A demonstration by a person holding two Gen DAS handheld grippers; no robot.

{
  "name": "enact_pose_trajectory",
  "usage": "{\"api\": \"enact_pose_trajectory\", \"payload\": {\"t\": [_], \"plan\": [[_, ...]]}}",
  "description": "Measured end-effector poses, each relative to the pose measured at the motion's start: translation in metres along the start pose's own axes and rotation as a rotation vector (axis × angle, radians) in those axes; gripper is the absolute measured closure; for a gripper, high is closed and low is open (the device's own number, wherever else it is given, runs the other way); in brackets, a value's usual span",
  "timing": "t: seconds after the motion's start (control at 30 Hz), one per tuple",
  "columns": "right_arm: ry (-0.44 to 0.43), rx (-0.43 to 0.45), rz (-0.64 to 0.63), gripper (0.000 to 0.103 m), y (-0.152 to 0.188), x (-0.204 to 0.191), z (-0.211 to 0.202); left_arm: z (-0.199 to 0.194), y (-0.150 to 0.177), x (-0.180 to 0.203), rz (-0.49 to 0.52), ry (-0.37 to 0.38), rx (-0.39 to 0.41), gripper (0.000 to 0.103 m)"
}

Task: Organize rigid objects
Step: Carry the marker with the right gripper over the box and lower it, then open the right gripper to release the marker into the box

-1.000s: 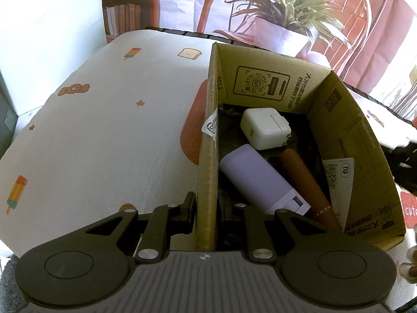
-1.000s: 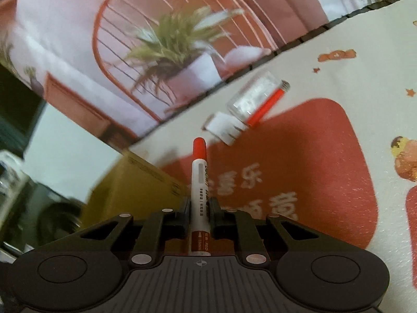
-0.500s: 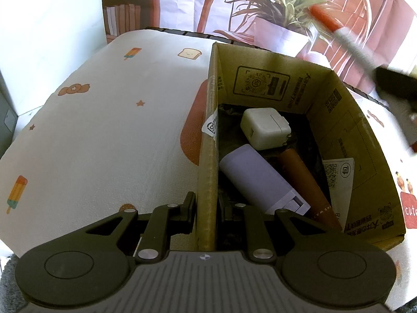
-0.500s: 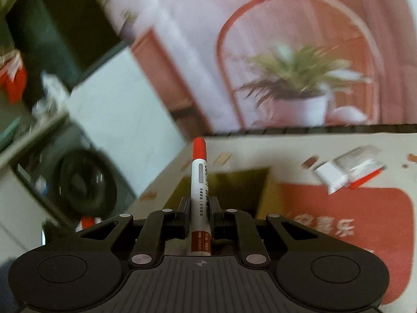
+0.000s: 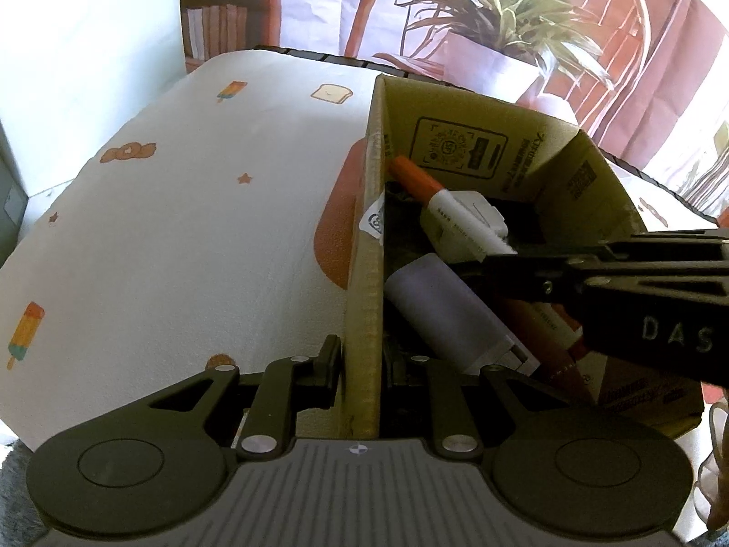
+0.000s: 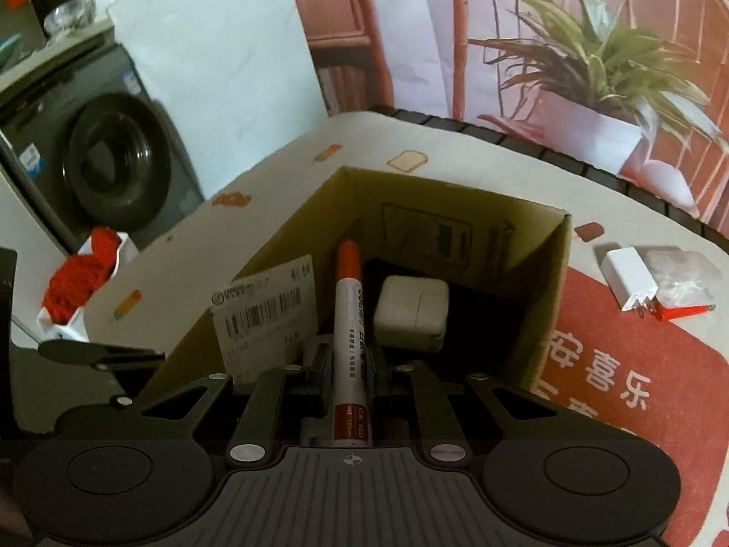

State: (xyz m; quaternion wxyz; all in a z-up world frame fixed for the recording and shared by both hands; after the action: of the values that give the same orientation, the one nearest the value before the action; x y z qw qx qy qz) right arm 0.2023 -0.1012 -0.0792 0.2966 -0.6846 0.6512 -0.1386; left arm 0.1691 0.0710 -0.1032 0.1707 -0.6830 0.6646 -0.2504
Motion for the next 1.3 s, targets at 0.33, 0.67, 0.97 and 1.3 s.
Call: {"api": "enact_pose_trajectory", "payload": {"t": [0.33, 0.67, 0.97, 1.3], "plan": [[0.048, -0.018, -0.022, 0.089, -0.002, -0.003, 0.008, -0.001, 0.000, 0.001, 0.005, 0.000, 0.002, 0.084], [0.097, -0.041, -0.071, 0.089, 0.000, -0.009, 0.013, 0.000, 0.000, 0.000, 0.004, 0.002, 0.002, 0.084], [0.094, -0.027, -0.078, 0.081, 0.000, -0.010, 0.009, 0.000, 0.000, -0.001, -0.003, 0.003, -0.001, 0.084], [0.078, 0.276, -0.042, 0.046, -0.011, 0.004, -0.052, 0.001, -0.001, -0.002, -0.003, 0.004, -0.003, 0.084]]}}
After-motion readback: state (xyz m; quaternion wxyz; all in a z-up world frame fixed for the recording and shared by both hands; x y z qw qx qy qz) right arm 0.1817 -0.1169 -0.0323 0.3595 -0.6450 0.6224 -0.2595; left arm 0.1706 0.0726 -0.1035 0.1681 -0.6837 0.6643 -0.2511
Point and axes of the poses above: each gripper's, at about its wrist camera, not at the fingertips, and z roughly the way its jaws point, x to its right, y to its underside, the point moved 1 cm from there along z, roughly the way its jaws point, and after that the axes turned 1 degree about x, right-handed, at the moved point
